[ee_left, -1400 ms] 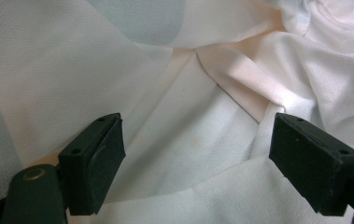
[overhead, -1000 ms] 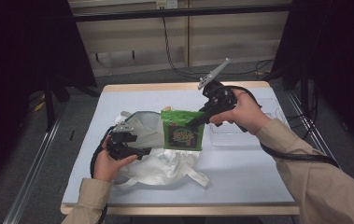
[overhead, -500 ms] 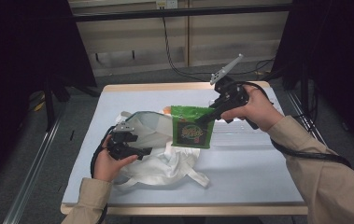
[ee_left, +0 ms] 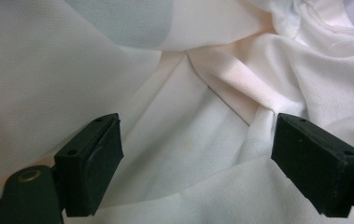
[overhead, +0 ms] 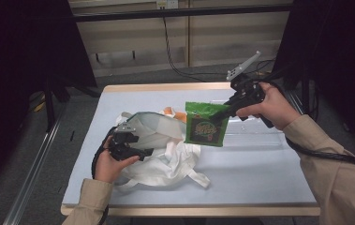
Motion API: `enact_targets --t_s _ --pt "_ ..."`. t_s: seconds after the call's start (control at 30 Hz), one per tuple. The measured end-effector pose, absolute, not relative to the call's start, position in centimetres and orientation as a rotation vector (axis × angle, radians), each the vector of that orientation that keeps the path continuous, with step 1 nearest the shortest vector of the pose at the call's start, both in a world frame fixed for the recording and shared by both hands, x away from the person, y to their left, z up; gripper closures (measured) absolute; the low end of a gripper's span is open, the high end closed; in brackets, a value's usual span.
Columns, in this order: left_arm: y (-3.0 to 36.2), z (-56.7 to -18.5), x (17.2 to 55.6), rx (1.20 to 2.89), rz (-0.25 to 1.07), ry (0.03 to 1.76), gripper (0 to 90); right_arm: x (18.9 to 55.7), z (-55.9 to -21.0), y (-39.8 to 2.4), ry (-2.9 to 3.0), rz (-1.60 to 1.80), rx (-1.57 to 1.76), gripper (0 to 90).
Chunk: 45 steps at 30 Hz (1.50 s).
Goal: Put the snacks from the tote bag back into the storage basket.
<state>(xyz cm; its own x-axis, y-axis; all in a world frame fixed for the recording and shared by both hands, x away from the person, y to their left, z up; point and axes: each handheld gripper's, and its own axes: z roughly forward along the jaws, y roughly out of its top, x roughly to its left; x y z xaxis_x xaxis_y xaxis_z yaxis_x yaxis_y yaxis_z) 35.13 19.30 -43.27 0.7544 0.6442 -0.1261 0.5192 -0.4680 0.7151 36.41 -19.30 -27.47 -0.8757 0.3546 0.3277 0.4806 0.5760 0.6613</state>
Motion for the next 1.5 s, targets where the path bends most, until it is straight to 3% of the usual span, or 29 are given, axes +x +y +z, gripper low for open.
enact_targets --t_s 1.5 --pt "18.7 -42.8 34.8 2.201 0.167 0.859 16.0 40.0 -27.6 -26.6 -2.694 -1.193 -0.847 73.4"
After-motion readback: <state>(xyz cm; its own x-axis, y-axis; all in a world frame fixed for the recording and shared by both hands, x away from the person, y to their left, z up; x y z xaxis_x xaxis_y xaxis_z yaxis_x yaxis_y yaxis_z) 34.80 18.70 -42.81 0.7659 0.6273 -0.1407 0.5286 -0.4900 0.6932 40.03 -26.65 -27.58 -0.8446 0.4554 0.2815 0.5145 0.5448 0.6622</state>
